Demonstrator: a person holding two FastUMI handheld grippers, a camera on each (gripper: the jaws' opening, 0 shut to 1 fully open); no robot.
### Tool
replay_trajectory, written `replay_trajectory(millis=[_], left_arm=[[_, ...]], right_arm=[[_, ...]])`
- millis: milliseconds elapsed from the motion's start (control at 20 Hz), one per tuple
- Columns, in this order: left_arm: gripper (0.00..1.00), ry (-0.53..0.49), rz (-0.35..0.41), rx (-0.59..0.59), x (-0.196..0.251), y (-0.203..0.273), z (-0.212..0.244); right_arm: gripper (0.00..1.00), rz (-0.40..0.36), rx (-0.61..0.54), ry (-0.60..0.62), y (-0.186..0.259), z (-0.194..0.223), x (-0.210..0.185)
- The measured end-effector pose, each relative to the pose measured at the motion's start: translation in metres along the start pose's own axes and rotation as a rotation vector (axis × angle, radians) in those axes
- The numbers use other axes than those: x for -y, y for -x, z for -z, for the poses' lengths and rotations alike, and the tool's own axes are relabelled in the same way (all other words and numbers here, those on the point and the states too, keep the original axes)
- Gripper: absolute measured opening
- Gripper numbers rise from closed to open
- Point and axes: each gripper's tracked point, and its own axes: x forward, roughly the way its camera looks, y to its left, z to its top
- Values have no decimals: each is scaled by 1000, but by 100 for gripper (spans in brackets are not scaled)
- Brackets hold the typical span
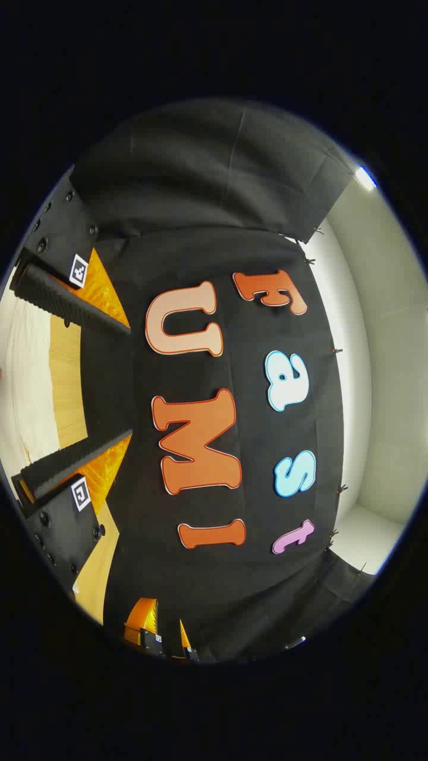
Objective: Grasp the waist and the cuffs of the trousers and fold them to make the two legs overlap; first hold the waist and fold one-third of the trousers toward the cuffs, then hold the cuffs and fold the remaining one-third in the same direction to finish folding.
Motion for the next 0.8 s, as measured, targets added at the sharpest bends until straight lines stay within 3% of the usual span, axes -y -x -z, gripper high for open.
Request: replay_trajectory(millis=[800], left_arm=[[100, -10, -43, -4, -1, 23, -5]], right_arm=[[99, -21, 7, -11, 8, 1, 5]])
